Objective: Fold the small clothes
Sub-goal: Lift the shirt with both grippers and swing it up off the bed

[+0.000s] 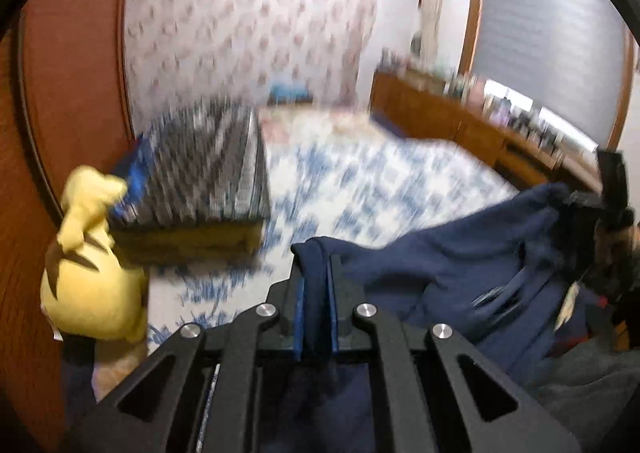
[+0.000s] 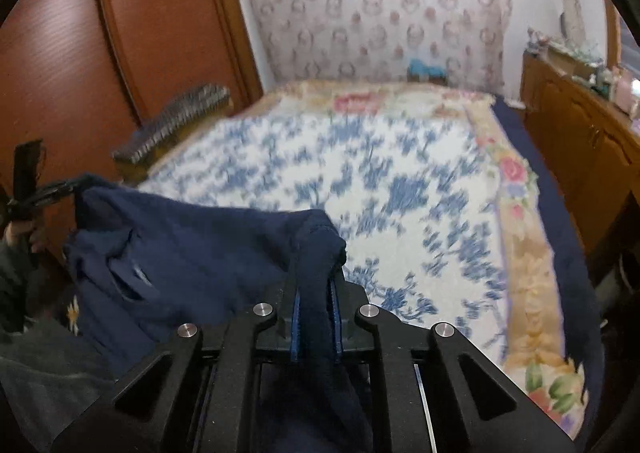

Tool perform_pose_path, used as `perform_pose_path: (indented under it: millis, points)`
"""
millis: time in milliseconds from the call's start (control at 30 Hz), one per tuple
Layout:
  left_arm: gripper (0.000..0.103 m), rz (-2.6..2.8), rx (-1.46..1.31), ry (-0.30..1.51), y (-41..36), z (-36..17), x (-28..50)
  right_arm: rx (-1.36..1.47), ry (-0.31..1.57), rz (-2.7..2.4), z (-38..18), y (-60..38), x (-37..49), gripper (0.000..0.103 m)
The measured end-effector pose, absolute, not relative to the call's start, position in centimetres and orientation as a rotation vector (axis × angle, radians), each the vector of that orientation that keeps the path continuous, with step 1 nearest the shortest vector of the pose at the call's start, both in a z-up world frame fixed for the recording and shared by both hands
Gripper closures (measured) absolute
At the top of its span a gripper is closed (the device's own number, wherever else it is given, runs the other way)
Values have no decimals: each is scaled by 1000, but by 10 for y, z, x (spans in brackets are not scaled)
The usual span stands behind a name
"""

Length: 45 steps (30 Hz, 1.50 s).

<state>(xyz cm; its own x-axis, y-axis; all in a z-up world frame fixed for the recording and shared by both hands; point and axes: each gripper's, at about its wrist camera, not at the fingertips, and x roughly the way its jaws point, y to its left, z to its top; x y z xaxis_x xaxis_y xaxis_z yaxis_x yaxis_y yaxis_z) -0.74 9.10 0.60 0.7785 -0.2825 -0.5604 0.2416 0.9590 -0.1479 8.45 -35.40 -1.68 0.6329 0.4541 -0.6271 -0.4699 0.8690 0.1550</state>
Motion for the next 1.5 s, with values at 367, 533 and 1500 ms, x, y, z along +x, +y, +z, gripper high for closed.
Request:
perform_pose_path:
  millis: [367, 533, 1500]
  points:
    - [97, -291, -88, 337, 88, 113, -56, -37, 462, 552, 113, -365, 20, 95]
    - [97, -292, -80, 222, 88, 157, -64, -81, 349, 571, 164, -359, -5, 95]
    - [97, -212, -14, 75, 99, 255, -20, -165, 124, 430, 295, -377, -26, 95]
